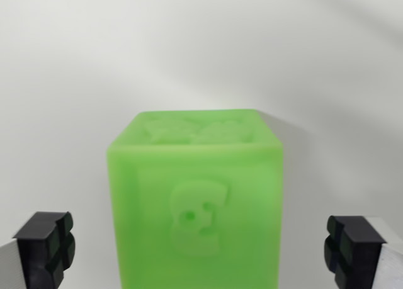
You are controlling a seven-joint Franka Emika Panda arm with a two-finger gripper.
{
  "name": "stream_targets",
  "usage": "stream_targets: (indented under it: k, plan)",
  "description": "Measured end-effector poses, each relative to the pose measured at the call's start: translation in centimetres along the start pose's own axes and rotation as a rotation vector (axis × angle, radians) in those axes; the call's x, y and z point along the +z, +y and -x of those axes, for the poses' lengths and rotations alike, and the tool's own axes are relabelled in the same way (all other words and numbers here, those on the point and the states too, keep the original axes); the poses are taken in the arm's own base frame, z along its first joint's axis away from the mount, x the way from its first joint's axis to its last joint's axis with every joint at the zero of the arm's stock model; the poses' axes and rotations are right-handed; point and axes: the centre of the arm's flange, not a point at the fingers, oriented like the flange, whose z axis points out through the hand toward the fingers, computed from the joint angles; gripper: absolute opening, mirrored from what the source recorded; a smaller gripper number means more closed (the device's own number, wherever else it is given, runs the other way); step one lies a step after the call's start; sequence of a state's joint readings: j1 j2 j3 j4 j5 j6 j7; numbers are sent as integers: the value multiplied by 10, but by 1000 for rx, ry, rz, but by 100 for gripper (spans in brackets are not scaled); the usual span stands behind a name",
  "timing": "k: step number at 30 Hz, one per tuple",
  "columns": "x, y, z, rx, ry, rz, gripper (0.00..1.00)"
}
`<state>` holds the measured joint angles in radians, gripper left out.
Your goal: Stack cube
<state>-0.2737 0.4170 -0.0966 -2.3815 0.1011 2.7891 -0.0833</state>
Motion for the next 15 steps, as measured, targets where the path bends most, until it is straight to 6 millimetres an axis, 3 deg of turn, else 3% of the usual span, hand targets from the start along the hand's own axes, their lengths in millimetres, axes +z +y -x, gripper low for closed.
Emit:
stream_targets:
  k: [7,15]
  plan:
    - [21,0,0,0,-1,0,100]
    - [32,0,0,0,-1,-1,100]
